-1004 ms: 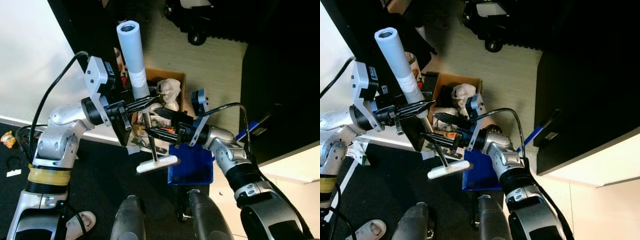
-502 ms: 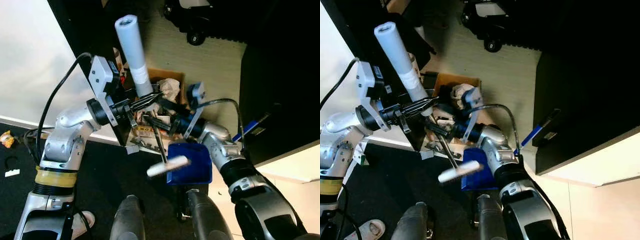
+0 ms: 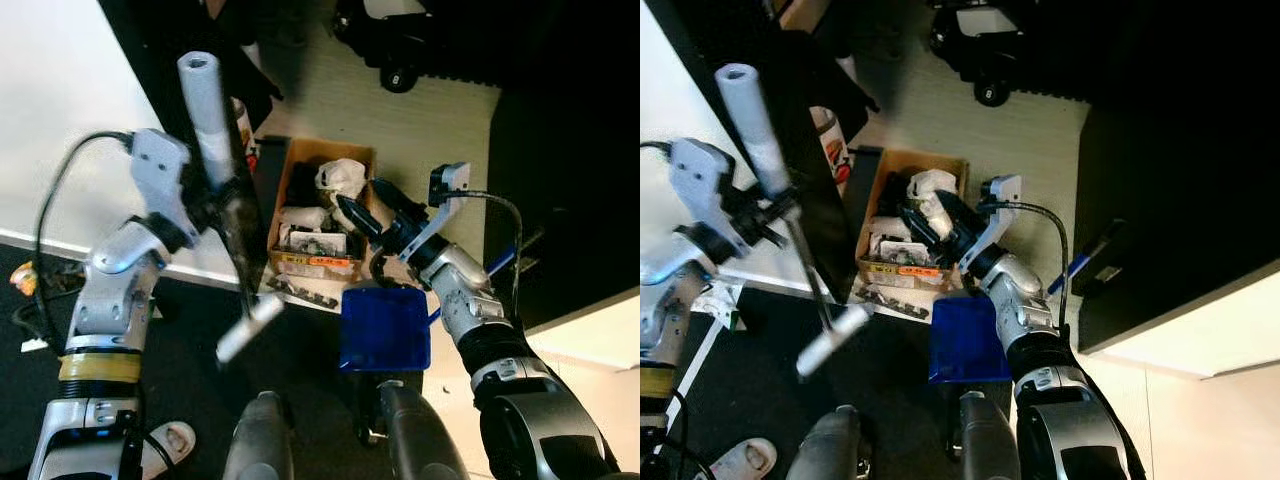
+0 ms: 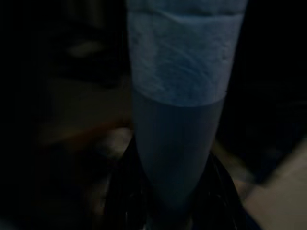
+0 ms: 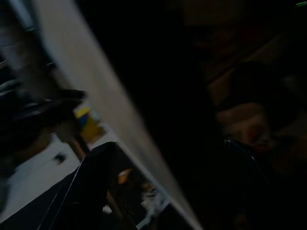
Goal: Sweep floor
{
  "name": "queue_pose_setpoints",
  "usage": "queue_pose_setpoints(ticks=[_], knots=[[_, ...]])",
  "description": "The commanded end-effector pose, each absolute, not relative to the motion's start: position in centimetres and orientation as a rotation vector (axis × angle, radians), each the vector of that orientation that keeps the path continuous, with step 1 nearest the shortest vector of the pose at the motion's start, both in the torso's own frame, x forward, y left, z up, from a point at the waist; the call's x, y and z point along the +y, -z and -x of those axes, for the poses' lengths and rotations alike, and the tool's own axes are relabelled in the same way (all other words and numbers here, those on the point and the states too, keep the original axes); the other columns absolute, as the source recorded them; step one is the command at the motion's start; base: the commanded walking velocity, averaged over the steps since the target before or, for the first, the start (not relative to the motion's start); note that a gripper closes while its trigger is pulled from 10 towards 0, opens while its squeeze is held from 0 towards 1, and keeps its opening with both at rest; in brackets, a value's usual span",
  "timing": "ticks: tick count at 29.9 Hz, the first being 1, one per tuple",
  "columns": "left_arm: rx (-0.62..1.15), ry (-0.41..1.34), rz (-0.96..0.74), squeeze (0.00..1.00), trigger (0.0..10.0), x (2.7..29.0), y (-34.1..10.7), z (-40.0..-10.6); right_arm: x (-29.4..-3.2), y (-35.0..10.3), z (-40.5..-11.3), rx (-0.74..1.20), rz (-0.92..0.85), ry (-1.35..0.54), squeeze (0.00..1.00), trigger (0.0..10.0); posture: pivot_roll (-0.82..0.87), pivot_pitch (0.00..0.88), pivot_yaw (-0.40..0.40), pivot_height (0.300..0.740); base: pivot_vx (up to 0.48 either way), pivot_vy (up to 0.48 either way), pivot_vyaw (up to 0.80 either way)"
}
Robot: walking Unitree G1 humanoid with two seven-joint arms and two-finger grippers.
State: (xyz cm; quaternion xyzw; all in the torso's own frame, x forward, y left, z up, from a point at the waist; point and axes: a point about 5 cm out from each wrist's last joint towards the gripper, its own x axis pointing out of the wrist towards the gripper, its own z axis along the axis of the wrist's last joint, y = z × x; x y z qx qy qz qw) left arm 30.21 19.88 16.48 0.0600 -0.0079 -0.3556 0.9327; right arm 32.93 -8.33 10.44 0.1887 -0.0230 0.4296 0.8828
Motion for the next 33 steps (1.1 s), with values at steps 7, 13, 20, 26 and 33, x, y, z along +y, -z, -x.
queue_pose_setpoints(ticks=[7, 13, 20, 26, 33], knots=[[-0.089, 0.949, -0.097, 0.0, 10.0, 17.9, -18.7, -29.5, -5.7, -9.6, -31.2, 0.03, -0.322, -1.207, 0.06, 10.0, 0.06, 0.104, -0.066, 0.731, 0.0, 0.0, 0.0], [-0.102, 1.009, -0.089, 0.0, 10.0, 17.4, -19.2, -29.1, -4.5, -10.0, -30.9, 0.02, -0.318, -1.299, 1.0, 10.0, 0.07, 0.112, -0.092, 0.731, 0.0, 0.0, 0.0], [-0.098, 1.034, -0.089, 0.0, 10.0, 17.5, -19.5, -28.7, -3.8, -10.4, -30.7, -0.014, -0.334, -1.335, 1.0, 10.0, 0.08, 0.109, -0.095, 0.731, 0.0, 0.0, 0.0], [-0.094, 1.07, -0.086, 0.0, 10.0, 17.2, -19.6, -28.7, -2.5, -10.1, -30.2, -0.002, -0.296, -1.364, 0.0, 10.0, 0.07, 0.11, -0.091, 0.731, 0.0, 0.0, 0.0], [-0.055, 1.111, -0.128, 0.0, 10.0, 16.8, -19.3, -28.7, 0.3, -9.5, -29.2, 0.033, -0.217, -1.423, 0.0, 10.0, 0.06, 0.116, -0.087, 0.731, 0.0, 0.0, 0.0]])
